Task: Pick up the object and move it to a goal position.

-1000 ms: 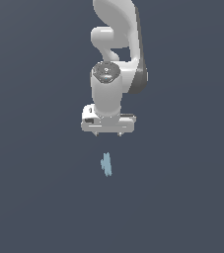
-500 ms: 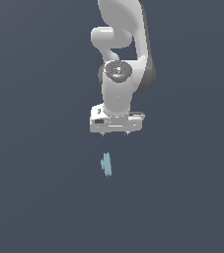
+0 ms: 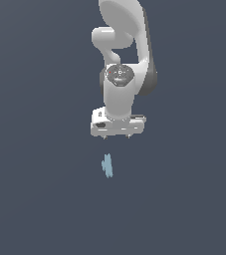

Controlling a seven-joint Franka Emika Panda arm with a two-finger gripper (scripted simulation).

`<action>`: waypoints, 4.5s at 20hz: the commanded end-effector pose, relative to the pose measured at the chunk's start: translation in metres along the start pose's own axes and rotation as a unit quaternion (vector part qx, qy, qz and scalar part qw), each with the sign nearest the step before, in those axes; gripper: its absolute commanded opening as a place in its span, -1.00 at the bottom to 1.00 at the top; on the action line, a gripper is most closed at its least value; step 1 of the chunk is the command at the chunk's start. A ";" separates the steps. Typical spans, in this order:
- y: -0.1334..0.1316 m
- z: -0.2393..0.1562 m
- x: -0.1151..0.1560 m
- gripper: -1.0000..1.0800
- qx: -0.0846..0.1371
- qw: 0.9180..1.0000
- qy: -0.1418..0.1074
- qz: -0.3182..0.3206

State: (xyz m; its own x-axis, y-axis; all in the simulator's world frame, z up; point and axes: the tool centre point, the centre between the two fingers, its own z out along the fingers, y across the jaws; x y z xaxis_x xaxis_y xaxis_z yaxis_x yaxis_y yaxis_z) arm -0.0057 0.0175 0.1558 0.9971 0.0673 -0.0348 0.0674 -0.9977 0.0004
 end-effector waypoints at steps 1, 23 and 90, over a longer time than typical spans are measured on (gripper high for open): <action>0.003 0.006 0.005 0.92 0.000 1.000 0.001 -0.002; 0.048 0.094 0.065 0.92 0.000 0.999 0.017 -0.027; -0.133 0.062 0.127 -1.00 0.000 0.999 0.017 -0.027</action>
